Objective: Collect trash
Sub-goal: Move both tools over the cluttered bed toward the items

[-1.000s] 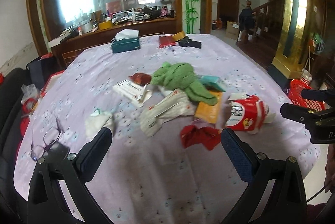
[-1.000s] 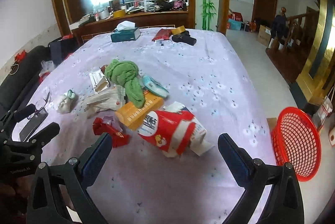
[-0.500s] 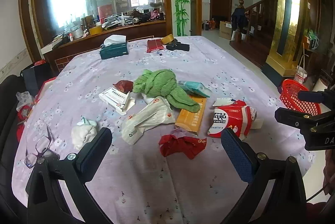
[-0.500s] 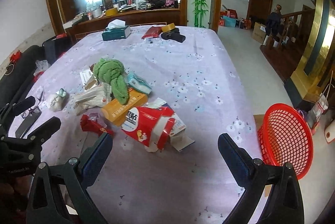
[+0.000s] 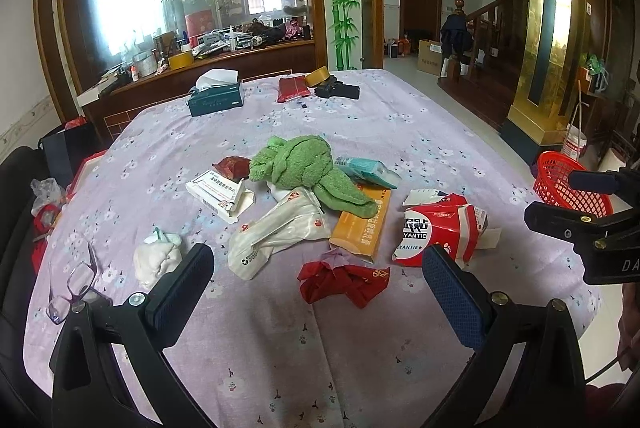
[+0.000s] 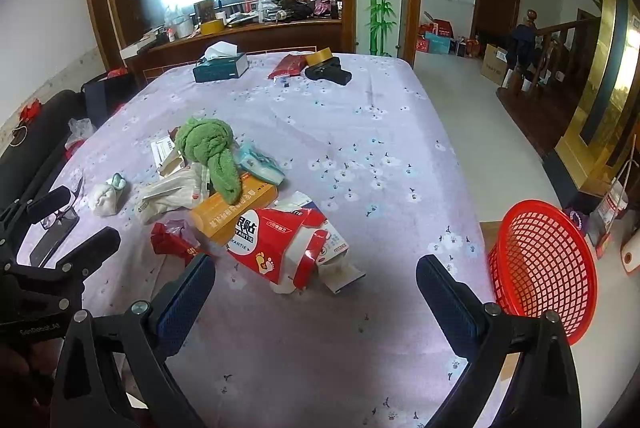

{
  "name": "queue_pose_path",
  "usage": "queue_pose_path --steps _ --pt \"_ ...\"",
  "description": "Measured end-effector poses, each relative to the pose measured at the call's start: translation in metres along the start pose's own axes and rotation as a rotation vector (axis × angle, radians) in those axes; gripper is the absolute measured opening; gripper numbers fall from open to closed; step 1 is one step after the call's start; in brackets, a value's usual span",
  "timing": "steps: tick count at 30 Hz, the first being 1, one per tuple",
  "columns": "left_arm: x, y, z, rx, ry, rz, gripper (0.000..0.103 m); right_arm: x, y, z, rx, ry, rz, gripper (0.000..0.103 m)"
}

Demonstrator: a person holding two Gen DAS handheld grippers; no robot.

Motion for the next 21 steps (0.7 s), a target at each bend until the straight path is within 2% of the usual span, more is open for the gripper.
queue_pose_path --steps 21 --pt "-0.0059 -0.0052 0.0002 -0.006 0.012 -0.017 0.103 -0.0038 -0.0092 -0.0039 0.012 0.008 -0.027 0.101"
Point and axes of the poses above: each gripper's, at about its wrist camera, not at the fingertips, and y roughly against the way its jaws point, z to its right, x to its top, the point moved 10 cm from there along -y, roughly the way its jaws point, and after that the axes turned 15 degrees about -x, right-handed, at the moved point
